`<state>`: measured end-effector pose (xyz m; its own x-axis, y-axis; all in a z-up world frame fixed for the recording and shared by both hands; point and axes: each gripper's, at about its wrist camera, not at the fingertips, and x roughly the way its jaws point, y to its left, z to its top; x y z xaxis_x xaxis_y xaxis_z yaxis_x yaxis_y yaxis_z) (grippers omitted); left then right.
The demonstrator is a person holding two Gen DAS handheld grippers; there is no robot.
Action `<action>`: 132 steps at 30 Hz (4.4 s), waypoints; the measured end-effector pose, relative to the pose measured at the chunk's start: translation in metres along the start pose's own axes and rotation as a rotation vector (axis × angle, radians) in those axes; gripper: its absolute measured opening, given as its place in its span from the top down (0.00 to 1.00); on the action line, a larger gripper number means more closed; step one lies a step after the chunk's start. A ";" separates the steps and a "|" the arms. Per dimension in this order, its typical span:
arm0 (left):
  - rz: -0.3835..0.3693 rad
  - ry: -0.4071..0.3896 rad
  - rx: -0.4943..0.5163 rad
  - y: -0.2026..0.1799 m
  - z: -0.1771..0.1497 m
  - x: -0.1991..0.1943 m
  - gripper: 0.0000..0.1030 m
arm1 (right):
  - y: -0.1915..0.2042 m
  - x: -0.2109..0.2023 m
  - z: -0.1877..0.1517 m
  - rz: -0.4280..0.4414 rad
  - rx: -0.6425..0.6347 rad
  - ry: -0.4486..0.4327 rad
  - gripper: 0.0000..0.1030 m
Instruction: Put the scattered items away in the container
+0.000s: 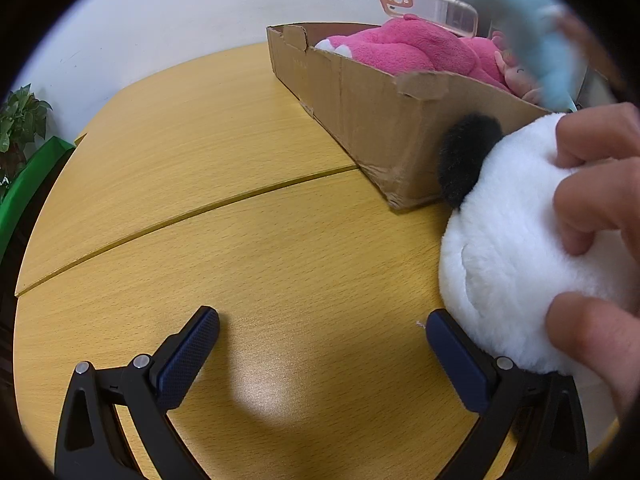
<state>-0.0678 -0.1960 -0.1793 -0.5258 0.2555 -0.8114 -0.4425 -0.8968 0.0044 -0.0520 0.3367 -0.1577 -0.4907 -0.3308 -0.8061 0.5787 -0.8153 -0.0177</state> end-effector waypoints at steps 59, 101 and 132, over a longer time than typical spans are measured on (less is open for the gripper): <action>0.015 0.001 -0.019 -0.008 0.005 -0.004 0.00 | -0.002 0.000 -0.001 0.004 -0.005 0.000 0.00; 0.041 0.003 -0.055 0.007 0.012 -0.011 0.00 | -0.003 -0.001 -0.001 0.006 -0.008 -0.001 0.00; 0.041 0.003 -0.054 0.007 0.012 -0.011 0.00 | -0.003 0.000 -0.001 0.008 -0.009 -0.001 0.00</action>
<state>-0.0738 -0.2007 -0.1636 -0.5408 0.2169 -0.8127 -0.3807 -0.9247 0.0065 -0.0528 0.3395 -0.1578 -0.4871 -0.3377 -0.8054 0.5886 -0.8082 -0.0171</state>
